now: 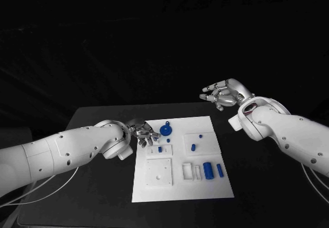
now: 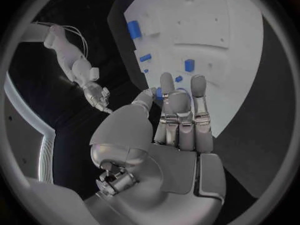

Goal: Assemble the parts on the task board

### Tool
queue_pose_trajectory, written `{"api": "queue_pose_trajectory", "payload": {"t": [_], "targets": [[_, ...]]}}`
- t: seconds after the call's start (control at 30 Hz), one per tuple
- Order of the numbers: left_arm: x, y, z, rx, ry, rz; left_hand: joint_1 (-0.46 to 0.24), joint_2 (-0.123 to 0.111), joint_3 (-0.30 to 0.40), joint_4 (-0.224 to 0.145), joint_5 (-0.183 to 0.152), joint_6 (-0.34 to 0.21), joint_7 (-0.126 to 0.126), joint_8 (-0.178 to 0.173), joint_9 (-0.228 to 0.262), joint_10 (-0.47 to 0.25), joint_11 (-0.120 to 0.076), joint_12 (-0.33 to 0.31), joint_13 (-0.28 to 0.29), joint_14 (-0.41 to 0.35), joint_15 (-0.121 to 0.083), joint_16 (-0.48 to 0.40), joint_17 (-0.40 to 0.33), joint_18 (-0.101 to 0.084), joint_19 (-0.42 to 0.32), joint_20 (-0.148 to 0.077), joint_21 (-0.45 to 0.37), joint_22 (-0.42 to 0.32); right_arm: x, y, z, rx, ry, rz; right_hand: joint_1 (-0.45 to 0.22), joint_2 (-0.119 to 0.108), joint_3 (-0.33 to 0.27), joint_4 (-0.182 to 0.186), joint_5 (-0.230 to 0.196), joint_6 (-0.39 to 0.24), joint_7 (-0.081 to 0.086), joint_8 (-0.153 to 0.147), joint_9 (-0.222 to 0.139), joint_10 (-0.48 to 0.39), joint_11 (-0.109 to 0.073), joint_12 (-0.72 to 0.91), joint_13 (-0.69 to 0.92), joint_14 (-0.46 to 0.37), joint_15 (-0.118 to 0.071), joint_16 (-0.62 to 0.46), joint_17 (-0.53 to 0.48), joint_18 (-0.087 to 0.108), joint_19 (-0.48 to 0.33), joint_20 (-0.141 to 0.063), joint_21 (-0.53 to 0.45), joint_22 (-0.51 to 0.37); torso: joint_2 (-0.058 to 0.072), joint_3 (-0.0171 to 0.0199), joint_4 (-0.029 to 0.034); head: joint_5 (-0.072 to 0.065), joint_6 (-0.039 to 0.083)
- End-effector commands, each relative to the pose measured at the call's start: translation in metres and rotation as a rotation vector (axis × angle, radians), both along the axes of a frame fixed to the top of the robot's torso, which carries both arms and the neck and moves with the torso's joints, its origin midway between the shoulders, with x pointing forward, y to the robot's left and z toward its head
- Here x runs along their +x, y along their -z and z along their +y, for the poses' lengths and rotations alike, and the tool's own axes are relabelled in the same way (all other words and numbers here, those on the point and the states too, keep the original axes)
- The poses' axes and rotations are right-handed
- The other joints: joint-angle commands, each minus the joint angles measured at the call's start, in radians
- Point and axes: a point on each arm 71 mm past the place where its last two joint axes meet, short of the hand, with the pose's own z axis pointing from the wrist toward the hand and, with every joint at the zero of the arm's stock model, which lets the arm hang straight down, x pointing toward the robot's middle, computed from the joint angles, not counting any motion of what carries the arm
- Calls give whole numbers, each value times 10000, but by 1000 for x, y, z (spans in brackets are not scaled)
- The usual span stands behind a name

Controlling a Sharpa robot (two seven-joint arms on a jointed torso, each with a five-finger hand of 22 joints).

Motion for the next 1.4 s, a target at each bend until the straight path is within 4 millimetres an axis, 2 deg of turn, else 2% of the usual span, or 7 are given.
{"api": "queue_pose_trajectory", "payload": {"t": [0.03,0.17,0.23,0.3,0.5,0.77,1.4], "targets": [[-6,-9,-9,-2607,996,475,110,206,997,-951,-452,-247,-86,43,15,230,64,-58,19,-136,41,22,7,-60,-84,23,-40,161,-7,1,11,-533,-704,-209,250,62,117,-403,-283,99,-11,-16,-17,40,-52,20,-6,17,-56,19,19,-9,53,-12,90,700,12,13,-28,-5,149],[-12,-12,-11,-4053,1762,1322,326,494,887,-843,-1734,-542,9,19,35,-58,143,-136,21,-388,147,-44,-22,-61,-227,118,-165,133,-18,5,25,-1147,-1373,-404,453,107,394,-976,-670,188,-11,-18,-20,51,-65,0,-15,17,-64,25,31,-18,38,-19,133,709,13,13,-31,-48,363],[-16,-14,-11,-4693,2110,1719,478,596,737,-789,-2056,-640,36,50,51,-180,178,-127,41,-515,192,-30,-29,-43,-298,172,-261,114,-24,8,33,-1451,-1732,-518,542,125,546,-1241,-967,215,-10,-17,-20,56,-68,-11,-20,16,-65,25,35,-23,32,-19,175,716,7,24,-24,-61,428],[-18,-15,-12,-5132,2351,1992,588,712,659,-760,-2688,-712,59,42,42,-262,205,-136,43,-582,218,-39,-45,-38,-320,198,-312,104,-29,10,40,-1684,-2006,-627,523,144,697,-1488,-1130,226,-5,-17,-21,67,-65,-29,-31,16,-61,24,39,-23,21,-19,206,720,7,28,-18,-64,491],[-26,-18,-12,-6254,3089,2913,861,996,303,-804,-3637,-827,94,38,-10,-453,257,-113,54,-760,277,-2,-106,-28,-369,267,-496,105,-47,17,64,-2337,-2874,-997,519,137,930,-1955,-1520,216,-2,-17,-21,79,-64,-35,-32,18,-62,17,38,-17,-2,-13,256,720,4,31,-8,-101,740],[-29,-19,-13,-6539,3521,3323,1009,1374,-260,-1055,-4077,-917,119,81,-56,-582,284,-15,50,-873,308,133,-252,-23,-323,302,-717,166,-66,24,85,-2859,-3926,-1004,477,99,876,-2161,-1687,185,0,-15,-18,67,-46,-22,-17,-10,-47,2,38,-14,-46,1,251,713,18,35,-10,-123,735],[-30,-16,-11,-5795,3800,3088,1044,1451,-363,-1165,-4213,-941,122,118,-41,-632,280,46,62,-892,311,202,-298,-20,-297,303,-728,181,-95,35,98,-2805,-5498,-395,457,259,467,-2368,-926,207,7,-16,-18,5,-46,-64,-19,-64,-51,5,46,-32,-112,-5,294,717,21,38,0,-116,570]]}}
